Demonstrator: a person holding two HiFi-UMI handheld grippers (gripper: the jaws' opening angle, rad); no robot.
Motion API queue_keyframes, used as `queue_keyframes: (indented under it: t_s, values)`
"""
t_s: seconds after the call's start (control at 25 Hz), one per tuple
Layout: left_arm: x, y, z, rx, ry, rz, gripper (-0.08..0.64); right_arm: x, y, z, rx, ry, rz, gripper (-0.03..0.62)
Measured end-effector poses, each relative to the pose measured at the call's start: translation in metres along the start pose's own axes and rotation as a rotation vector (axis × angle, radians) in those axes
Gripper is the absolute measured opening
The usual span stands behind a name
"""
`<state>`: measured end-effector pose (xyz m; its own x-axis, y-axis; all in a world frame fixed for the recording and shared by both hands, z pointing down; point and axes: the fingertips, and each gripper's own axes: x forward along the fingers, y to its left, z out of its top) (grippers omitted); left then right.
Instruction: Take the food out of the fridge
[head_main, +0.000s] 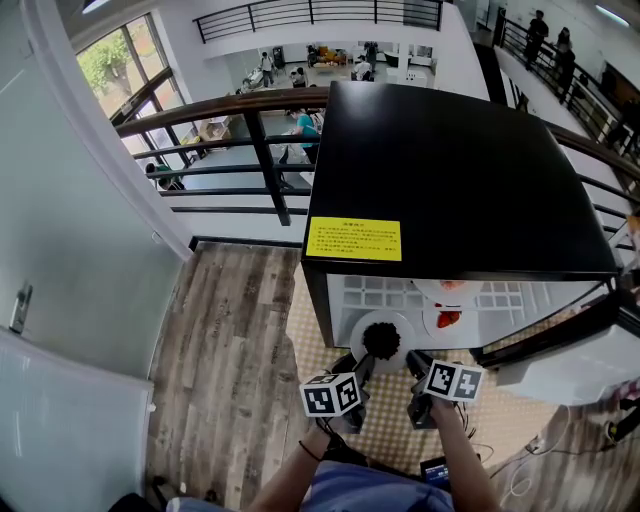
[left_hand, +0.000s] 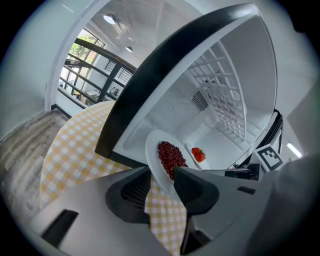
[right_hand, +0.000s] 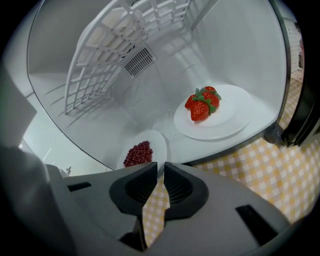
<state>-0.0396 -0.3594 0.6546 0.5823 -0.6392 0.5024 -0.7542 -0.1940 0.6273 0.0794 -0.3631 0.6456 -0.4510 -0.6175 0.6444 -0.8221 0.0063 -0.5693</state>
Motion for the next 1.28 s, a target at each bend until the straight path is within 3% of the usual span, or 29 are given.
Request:
queue_keyframes:
  t_s: [0.48,0.76,1.08,1.28]
  values:
    - [-0.022,-0.032,-0.010,0.005,-0.009,-0.094,0.143,-0.044,0.003,-0.008,0.031,-0.068,0.050,0.052]
    - [-0.042,-0.062,-0.015,0.036,-0.025,-0.130,0.142,-0.082,0.010,-0.009,-0.038,-0.108,0.078,0.054]
    - [-0.064,-0.103,-0.019,-0.014,-0.078,-0.173,0.123,-0.127,0.012,-0.002,-0.064,-0.179,0.108,0.054]
    - [-0.073,-0.125,-0.026,-0.006,-0.090,-0.195,0.121,-0.154,0.011,-0.002,-0.069,-0.212,0.125,0.054]
